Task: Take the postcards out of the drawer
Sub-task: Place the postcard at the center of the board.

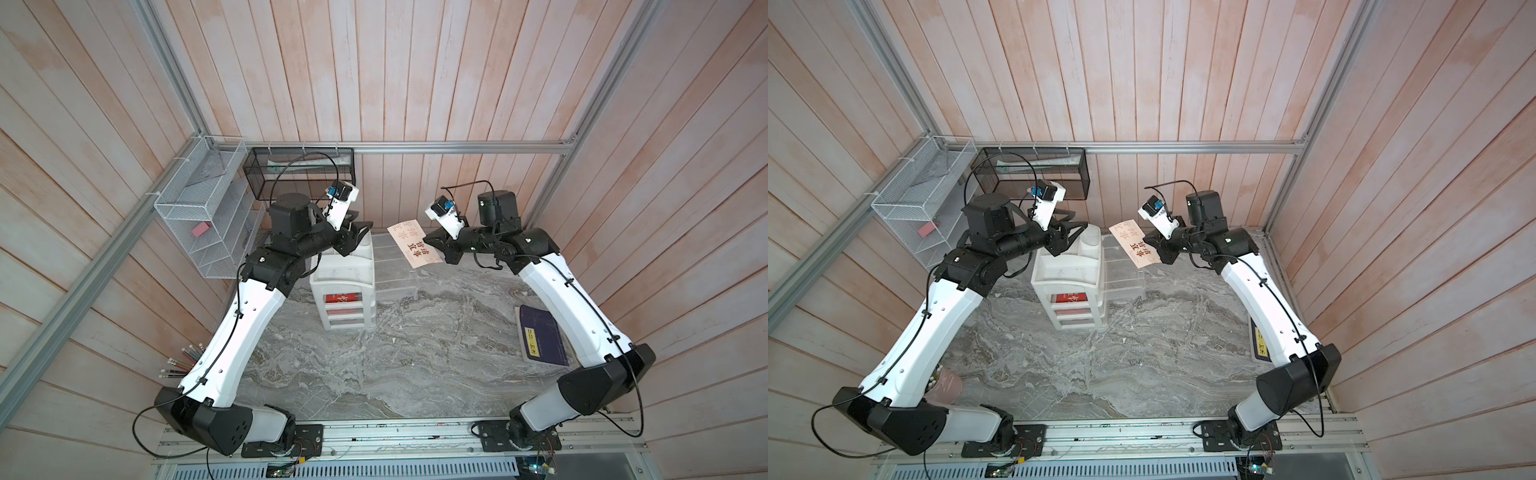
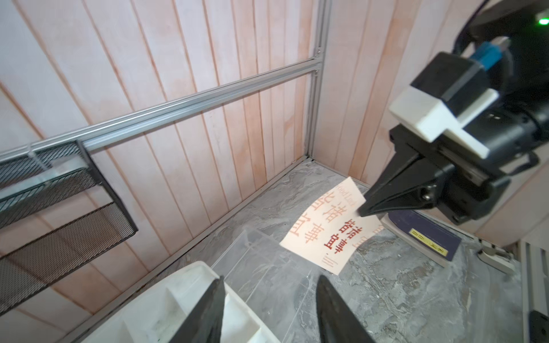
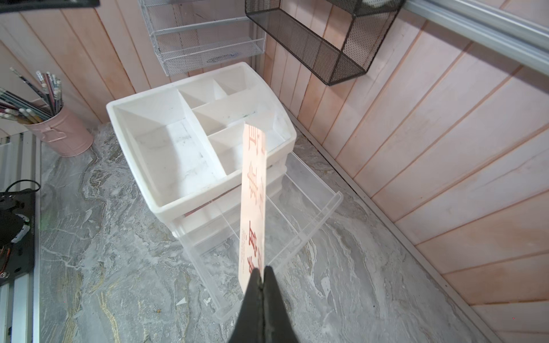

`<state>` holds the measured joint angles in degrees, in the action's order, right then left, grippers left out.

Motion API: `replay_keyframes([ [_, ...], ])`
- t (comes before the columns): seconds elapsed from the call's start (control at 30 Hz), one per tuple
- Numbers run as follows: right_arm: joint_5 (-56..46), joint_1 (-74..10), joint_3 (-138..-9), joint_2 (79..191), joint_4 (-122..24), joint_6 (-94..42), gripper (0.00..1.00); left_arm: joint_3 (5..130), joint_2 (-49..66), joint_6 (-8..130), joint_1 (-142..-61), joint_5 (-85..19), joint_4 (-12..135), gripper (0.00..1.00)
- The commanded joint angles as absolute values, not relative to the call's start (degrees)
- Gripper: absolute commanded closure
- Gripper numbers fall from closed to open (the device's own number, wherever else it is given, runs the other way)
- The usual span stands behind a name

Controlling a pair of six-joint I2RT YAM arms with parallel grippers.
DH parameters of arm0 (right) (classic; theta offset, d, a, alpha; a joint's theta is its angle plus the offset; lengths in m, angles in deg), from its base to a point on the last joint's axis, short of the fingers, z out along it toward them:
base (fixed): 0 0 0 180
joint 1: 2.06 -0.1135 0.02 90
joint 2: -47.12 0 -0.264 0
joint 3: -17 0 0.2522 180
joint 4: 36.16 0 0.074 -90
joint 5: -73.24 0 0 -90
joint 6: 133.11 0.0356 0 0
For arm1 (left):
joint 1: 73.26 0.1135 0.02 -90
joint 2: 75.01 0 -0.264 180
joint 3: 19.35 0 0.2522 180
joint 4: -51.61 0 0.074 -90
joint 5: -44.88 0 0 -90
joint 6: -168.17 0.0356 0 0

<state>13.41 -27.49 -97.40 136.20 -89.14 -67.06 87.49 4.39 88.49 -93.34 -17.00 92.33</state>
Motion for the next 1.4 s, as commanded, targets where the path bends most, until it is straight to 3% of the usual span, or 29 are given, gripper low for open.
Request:
replay_keyframes([
  [0.0,17.4,-28.6,-97.1,136.2,-88.4,-72.0,1.0,86.3,3.7,91.8,-93.7,-7.0,91.4,0.47],
  [0.23,21.9,-31.3,-100.4,138.5,-91.5,-74.6,1.0,87.5,5.5,95.0,-94.1,-1.3,95.0,0.46],
  [0.8,26.9,-34.3,-103.9,139.2,-94.4,-76.7,1.0,88.1,7.0,97.8,-95.6,-2.2,98.0,0.43],
  [0.87,26.8,-34.3,-103.8,139.2,-94.3,-76.7,1.0,88.3,7.2,98.1,-95.7,-1.8,98.6,0.46],
  [1.0,26.7,-34.3,-103.7,139.4,-94.1,-76.7,1.0,89.2,7.8,98.9,-96.1,-1.5,100.3,0.62],
  [1.37,26.6,-34.3,-102.9,139.4,-93.9,-76.9,1.0,89.3,8.3,99.5,-96.5,-1.4,100.9,0.82],
])
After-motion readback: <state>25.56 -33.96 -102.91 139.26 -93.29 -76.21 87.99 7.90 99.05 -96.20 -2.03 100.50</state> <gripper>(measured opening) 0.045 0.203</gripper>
